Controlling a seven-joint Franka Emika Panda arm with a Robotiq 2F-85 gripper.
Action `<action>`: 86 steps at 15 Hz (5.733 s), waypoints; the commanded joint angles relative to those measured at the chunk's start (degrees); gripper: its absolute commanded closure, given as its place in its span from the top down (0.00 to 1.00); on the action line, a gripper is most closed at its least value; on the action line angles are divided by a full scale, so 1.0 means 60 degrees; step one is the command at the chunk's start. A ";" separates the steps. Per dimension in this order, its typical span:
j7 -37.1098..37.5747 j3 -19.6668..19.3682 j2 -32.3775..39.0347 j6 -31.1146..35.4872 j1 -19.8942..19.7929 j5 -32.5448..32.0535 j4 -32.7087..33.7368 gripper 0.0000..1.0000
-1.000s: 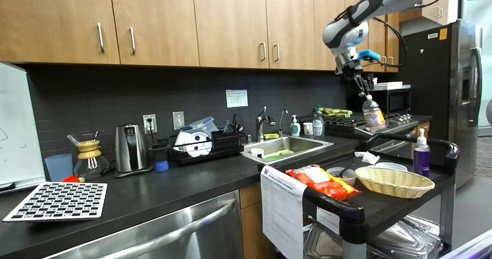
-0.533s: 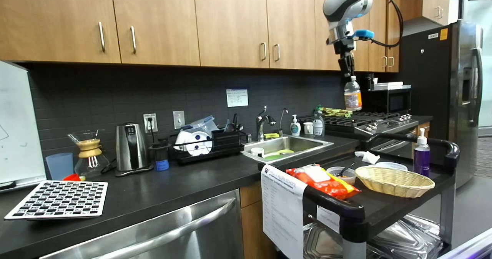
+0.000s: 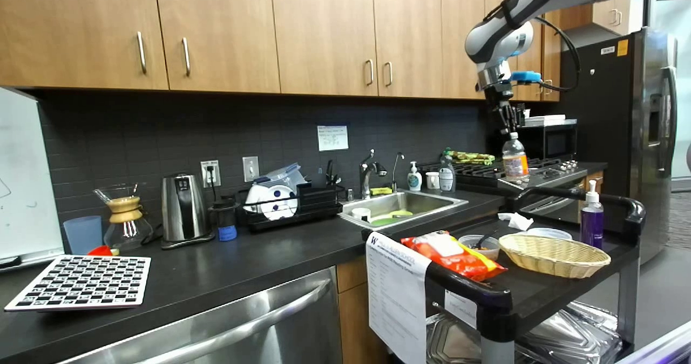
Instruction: Put the bottle with the orange label in the sink.
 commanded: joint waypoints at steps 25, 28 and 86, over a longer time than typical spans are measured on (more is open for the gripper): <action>0.0160 -0.0397 -0.1167 0.3262 0.0098 0.1326 -0.2300 0.14; 0.0505 -0.0337 -0.1018 0.1229 0.0049 0.0730 -0.1761 0.14; 0.1158 0.0182 0.0617 -0.3132 0.0104 0.0977 0.0942 0.14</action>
